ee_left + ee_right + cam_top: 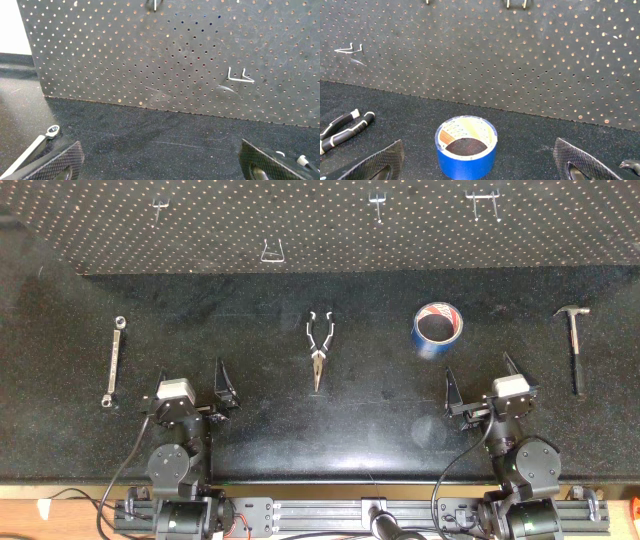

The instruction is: Place Tools Onto Pegboard

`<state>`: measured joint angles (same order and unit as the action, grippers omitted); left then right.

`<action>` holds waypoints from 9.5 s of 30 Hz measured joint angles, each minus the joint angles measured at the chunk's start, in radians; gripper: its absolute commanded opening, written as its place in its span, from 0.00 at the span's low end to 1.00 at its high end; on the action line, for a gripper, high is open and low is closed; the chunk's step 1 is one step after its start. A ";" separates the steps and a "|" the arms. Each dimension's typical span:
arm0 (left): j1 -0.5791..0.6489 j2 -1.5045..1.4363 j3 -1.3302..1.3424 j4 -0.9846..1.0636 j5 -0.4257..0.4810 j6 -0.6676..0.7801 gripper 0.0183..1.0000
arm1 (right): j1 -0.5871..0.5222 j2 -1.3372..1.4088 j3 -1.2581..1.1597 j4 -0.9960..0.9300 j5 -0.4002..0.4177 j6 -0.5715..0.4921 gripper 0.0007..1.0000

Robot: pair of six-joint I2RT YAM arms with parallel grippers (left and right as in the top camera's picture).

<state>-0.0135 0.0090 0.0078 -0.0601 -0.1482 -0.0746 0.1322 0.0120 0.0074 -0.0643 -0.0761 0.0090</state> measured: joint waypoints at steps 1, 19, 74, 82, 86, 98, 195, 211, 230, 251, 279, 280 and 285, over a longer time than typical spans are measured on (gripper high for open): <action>0.000 0.000 0.000 0.000 0.000 0.000 1.00 | 0.000 0.000 0.000 0.000 0.000 0.000 0.98; 0.042 0.000 0.000 -0.004 0.041 0.000 1.00 | 0.000 0.000 0.000 0.000 0.000 0.000 0.98; 0.711 2.013 1.413 -0.852 0.222 0.761 0.01 | 0.000 -0.004 0.000 -0.001 0.009 0.000 0.98; 0.692 1.906 1.406 -0.813 0.240 0.612 0.01 | 0.000 -0.004 0.000 -0.001 0.009 0.000 0.97; 0.686 1.419 1.355 -0.772 0.247 0.544 0.01 | 0.000 -0.004 0.001 -0.003 0.013 0.000 0.98; 0.188 1.147 1.027 -0.420 0.246 0.226 0.01 | 0.000 -0.004 0.001 -0.003 0.015 0.000 0.98; -0.480 1.953 1.422 -0.837 0.070 -0.499 1.00 | 0.000 -0.004 0.001 -0.003 0.015 0.000 0.98; -0.456 1.990 1.423 -0.764 0.108 -0.460 1.00 | 0.000 -0.004 0.001 -0.003 0.015 0.000 0.98; -0.456 2.017 1.426 -0.739 0.109 -0.449 1.00 | 0.000 -0.004 0.001 -0.003 0.015 0.000 0.98; -0.456 2.019 1.427 -0.761 0.108 -0.442 0.60 | 0.000 -0.004 0.001 -0.003 0.015 0.000 0.98; -0.347 1.032 1.285 -0.798 -0.240 -0.283 0.01 | 0.000 -0.005 0.001 -0.003 0.019 0.000 0.98; -0.348 1.126 1.258 -0.681 -0.262 -0.246 0.01 | 0.000 -0.005 0.001 -0.003 0.019 0.000 0.98; -0.348 1.336 1.234 -0.261 -0.286 -0.143 0.01 | 0.000 -0.005 0.001 -0.003 0.019 0.000 0.98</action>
<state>-0.3614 1.3453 1.2423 -0.3210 -0.4347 -0.2180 0.1318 0.0071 0.0082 -0.0677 -0.0574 0.0086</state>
